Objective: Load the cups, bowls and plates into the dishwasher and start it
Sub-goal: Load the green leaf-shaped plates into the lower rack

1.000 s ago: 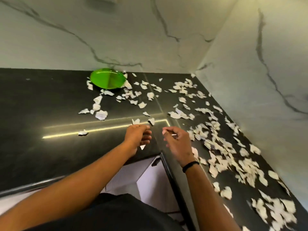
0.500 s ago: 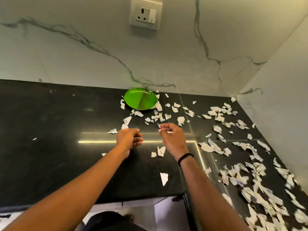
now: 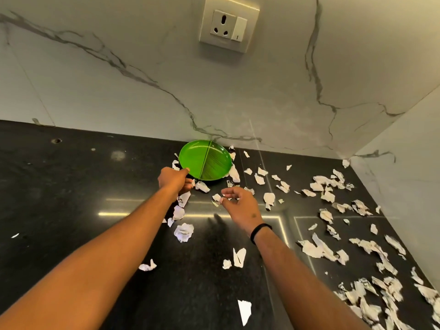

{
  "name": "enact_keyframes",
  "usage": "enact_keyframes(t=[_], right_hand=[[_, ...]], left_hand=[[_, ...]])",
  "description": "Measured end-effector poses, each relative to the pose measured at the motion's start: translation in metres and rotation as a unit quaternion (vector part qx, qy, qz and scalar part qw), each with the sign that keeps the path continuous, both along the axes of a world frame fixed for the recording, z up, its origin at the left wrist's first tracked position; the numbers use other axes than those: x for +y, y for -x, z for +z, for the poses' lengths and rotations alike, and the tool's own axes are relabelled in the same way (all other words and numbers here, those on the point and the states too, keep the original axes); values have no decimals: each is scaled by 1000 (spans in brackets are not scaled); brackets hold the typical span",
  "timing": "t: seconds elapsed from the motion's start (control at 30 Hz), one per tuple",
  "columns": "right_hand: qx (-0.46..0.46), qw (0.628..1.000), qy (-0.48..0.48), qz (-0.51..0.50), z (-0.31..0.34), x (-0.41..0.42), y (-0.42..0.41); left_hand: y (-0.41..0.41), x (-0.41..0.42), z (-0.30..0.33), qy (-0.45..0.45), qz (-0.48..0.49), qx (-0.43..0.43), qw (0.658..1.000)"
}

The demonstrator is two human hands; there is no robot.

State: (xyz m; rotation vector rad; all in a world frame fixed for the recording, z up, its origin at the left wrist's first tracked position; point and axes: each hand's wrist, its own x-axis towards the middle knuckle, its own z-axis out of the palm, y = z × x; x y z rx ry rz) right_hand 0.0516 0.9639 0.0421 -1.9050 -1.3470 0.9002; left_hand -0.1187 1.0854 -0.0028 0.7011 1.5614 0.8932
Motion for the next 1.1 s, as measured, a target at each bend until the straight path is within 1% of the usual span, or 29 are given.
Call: enact_keyframes(t=[0.13,0.27,0.37,0.43,0.5,0.6,0.67,0.77,0.87,0.93,1.1], right_hand=[[-14,1000,7,-10,0,2,-9],[5,1000,11,-18,2,-12,-19],[20,999,4,-43,1,-26,-28],[54,995,-6,-78,2,-33,-34],[117,985,-13,-123,4,-41,-40],[223,954,-21,-202,7,-61,-48],[247,932,-36,-262,9,-78,-55],[250,905,-55,-339,10,-108,-71],[175,907,-73,-377,13,-158,-92],[166,895,-73,-407,13,-195,-105],[153,848,-58,-505,11,-303,-120]], left_hand=[[-7,16,-5,3,-37,47,998],[-5,27,-6,12,-44,70,996],[-5,24,3,-8,-40,84,996],[-6,10,10,-40,-38,85,995],[-8,-12,12,-75,-55,84,992],[-17,-51,5,-92,-112,67,987],[-31,-76,1,-91,-174,46,979],[-57,-112,2,-87,-289,27,953],[-85,-149,7,-86,-400,13,912],[-99,-170,10,-82,-439,2,895],[-136,-236,18,-96,-542,-9,835]])
